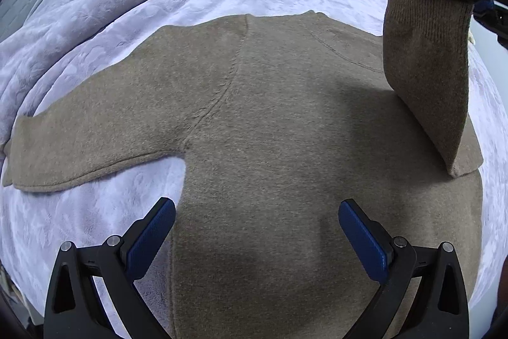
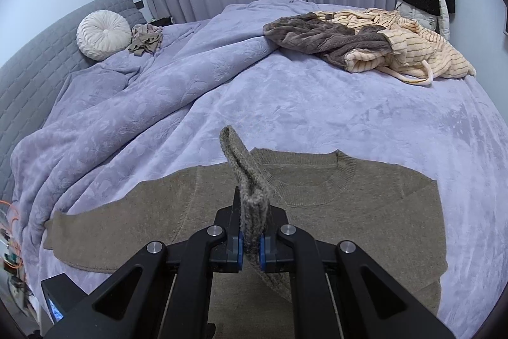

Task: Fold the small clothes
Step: 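Carry the sleeve across the sweater body and lay it down with the right gripper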

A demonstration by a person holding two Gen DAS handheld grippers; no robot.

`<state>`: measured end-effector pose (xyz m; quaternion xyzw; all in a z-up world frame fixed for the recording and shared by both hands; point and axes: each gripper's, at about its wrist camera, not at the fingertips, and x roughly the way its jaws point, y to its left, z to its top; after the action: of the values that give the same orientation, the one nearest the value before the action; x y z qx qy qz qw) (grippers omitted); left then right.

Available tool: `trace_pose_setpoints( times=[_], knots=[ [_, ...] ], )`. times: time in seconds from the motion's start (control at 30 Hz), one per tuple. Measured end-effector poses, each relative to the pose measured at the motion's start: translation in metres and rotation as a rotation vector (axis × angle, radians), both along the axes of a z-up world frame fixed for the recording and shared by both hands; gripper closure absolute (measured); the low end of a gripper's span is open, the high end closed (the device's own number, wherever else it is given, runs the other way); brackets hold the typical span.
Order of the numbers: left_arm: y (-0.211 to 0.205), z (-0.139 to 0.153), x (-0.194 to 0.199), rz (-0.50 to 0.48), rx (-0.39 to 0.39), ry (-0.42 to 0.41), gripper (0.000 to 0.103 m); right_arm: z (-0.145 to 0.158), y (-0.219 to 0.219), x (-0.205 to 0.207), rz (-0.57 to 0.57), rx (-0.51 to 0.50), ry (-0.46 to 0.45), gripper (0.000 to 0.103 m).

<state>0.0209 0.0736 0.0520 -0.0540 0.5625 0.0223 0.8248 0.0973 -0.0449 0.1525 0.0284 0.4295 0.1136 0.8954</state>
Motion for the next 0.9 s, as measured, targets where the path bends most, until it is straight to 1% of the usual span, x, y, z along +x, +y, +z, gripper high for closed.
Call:
trace_pose_setpoints(
  times=[0.07, 0.2, 0.23, 0.27, 0.47, 0.5, 0.7, 0.9],
  knots=[
    [0.004, -0.002, -0.002, 0.012, -0.003, 0.005, 0.0, -0.003, 0.002, 0.0, 0.005, 0.0, 0.009, 0.096],
    [0.011, -0.004, -0.006, 0.033, -0.008, 0.013, 0.0, -0.019, 0.006, 0.003, 0.018, 0.021, 0.054, 0.096],
    [0.013, -0.004, -0.007, 0.036, -0.008, 0.014, 0.0, -0.027, 0.006, 0.006, 0.025, 0.05, 0.078, 0.096],
    [0.014, -0.004, -0.008, 0.039, -0.007, 0.013, 0.0, -0.027, 0.006, 0.006, 0.025, 0.05, 0.078, 0.096],
    [0.02, -0.004, -0.015, 0.057, -0.009, 0.019, 0.0, -0.054, 0.007, 0.009, 0.038, 0.15, 0.156, 0.096],
    [0.021, -0.004, -0.016, 0.06, -0.008, 0.021, 0.0, -0.063, 0.011, 0.01, 0.043, 0.159, 0.178, 0.096],
    [0.023, -0.006, -0.018, 0.067, -0.004, 0.027, 0.0, -0.077, 0.025, 0.008, 0.071, 0.147, 0.21, 0.096],
    [0.023, -0.006, -0.024, 0.071, 0.011, 0.026, 0.0, -0.095, 0.044, 0.004, 0.117, 0.106, 0.247, 0.096]
  ],
)
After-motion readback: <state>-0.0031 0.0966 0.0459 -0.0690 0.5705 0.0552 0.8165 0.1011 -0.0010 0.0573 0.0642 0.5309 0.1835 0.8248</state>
